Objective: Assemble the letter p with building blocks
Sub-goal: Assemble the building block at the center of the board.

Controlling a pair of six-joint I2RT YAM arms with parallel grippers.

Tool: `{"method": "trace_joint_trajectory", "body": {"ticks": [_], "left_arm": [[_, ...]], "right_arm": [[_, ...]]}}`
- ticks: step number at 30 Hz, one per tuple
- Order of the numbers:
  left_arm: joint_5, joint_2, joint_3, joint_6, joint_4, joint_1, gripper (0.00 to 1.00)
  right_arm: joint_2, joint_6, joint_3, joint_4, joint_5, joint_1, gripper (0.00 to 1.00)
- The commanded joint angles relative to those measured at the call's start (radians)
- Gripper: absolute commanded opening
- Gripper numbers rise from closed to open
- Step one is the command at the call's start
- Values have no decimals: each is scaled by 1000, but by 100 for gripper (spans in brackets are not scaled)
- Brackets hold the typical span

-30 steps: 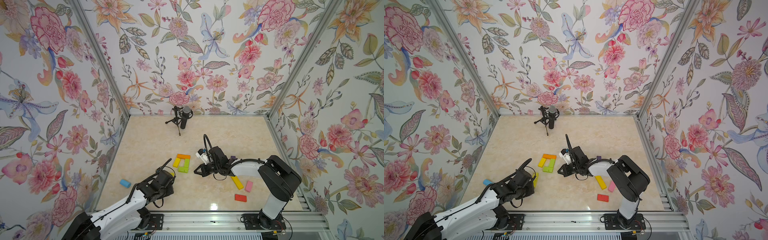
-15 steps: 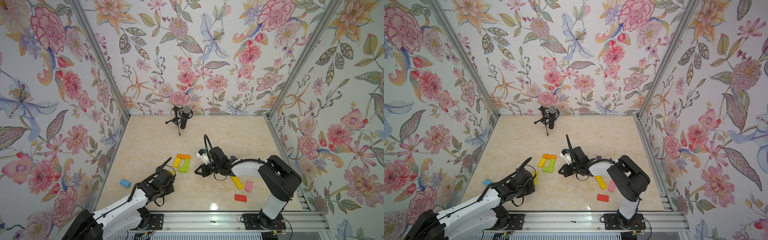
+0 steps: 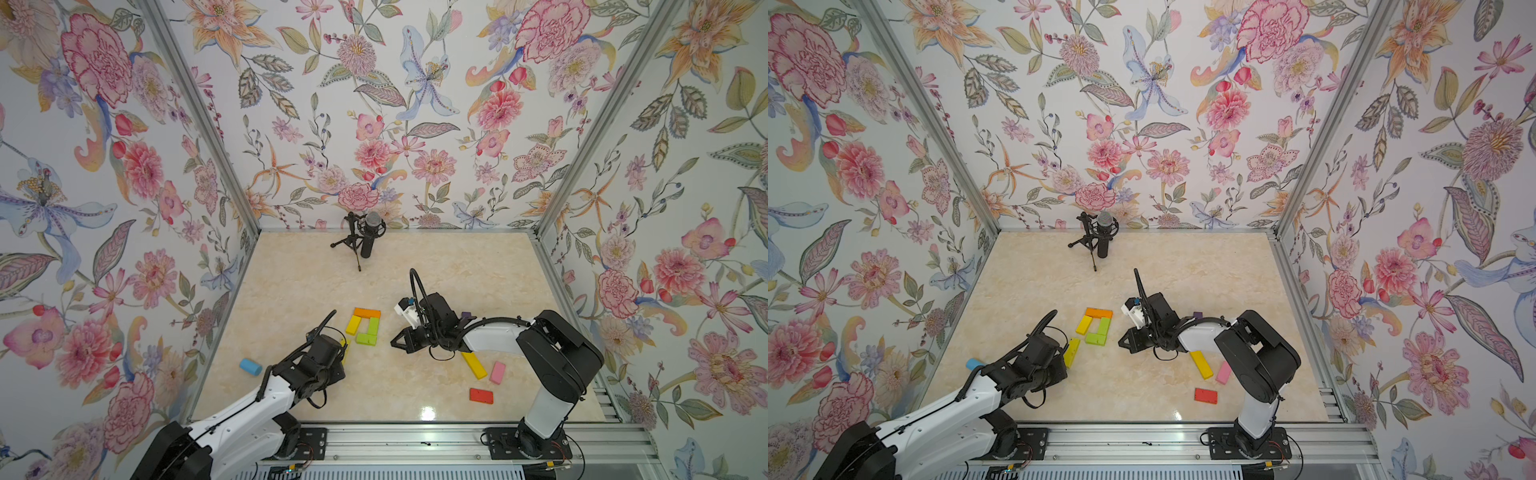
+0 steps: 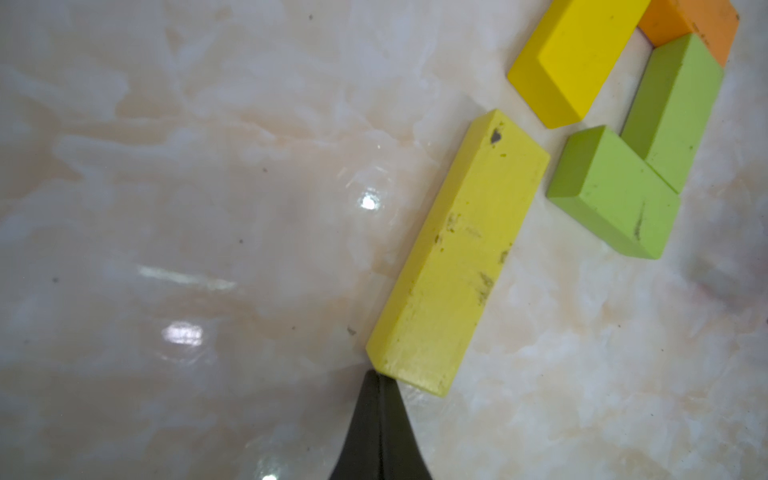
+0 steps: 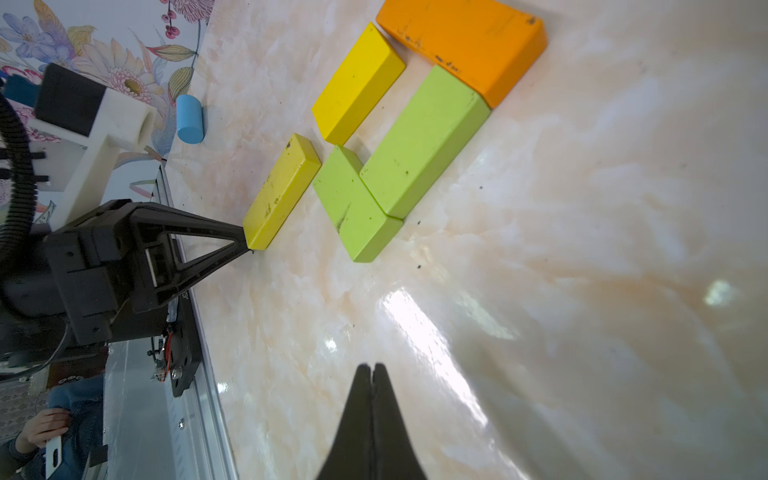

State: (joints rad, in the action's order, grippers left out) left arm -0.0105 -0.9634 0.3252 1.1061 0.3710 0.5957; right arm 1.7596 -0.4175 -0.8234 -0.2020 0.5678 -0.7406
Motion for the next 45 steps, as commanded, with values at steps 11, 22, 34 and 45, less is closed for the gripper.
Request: {"method": "trace_joint_trajectory", "body": {"ticks": [11, 22, 34, 45], "left_arm": [[90, 25, 2, 2, 163, -26, 0], [240, 38, 118, 32, 190, -43, 0], [105, -189, 159, -144, -70, -190, 0], [-8, -305, 192, -210, -160, -211, 0]], "right_arm": [[24, 16, 0, 0, 6, 13, 0], [51, 15, -1, -6, 12, 20, 0], [41, 34, -3, 36, 7, 47, 0], [58, 32, -31, 55, 6, 52, 0]]}}
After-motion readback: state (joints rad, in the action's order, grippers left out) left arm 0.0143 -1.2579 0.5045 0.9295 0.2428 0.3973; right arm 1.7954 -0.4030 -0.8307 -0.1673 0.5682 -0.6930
